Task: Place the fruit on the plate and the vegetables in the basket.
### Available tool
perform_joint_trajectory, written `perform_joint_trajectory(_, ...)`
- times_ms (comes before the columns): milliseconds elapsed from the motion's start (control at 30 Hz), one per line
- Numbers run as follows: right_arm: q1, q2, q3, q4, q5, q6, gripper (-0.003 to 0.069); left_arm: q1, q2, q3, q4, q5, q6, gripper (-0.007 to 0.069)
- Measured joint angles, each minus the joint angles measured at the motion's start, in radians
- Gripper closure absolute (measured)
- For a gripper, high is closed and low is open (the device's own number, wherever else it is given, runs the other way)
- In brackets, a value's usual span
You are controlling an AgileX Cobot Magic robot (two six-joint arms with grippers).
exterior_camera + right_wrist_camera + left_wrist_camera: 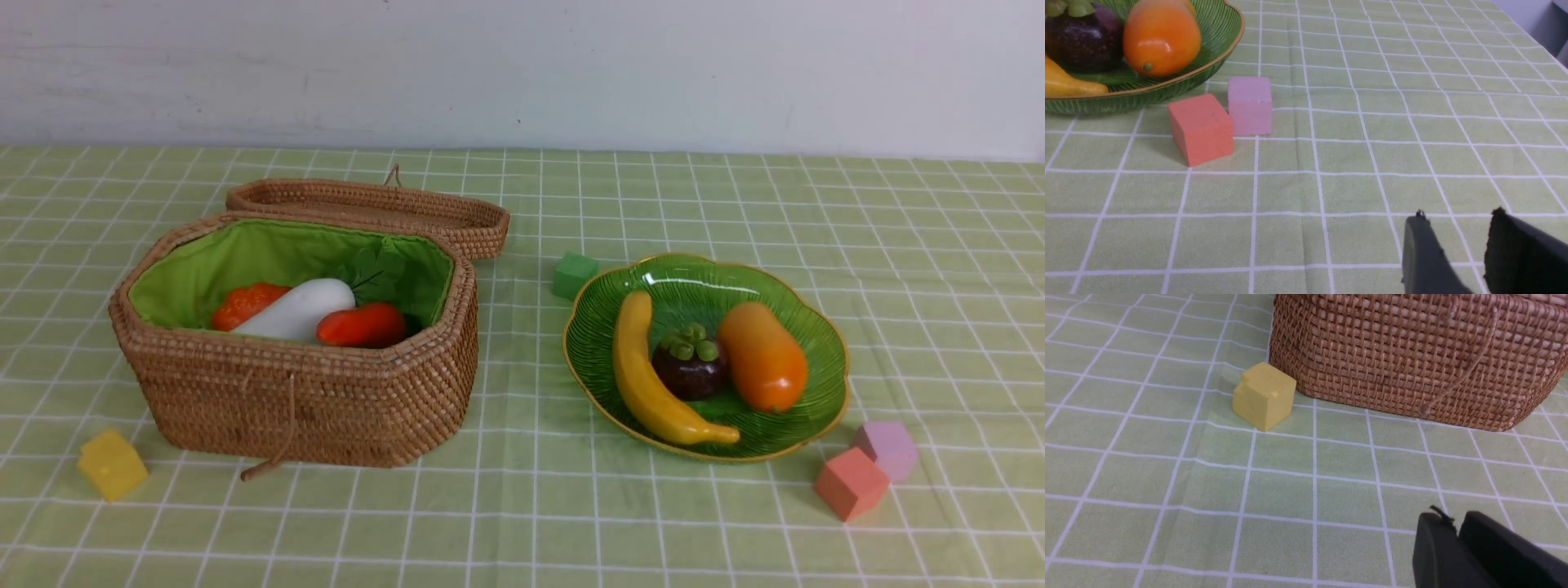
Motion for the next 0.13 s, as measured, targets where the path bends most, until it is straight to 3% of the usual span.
perform_joint_trajectory(133, 0.000, 0.000, 0.000, 0.000, 0.000, 0.000, 0.0419, 0.000, 0.000, 0.000, 0.000, 0.000, 0.000, 0.0543)
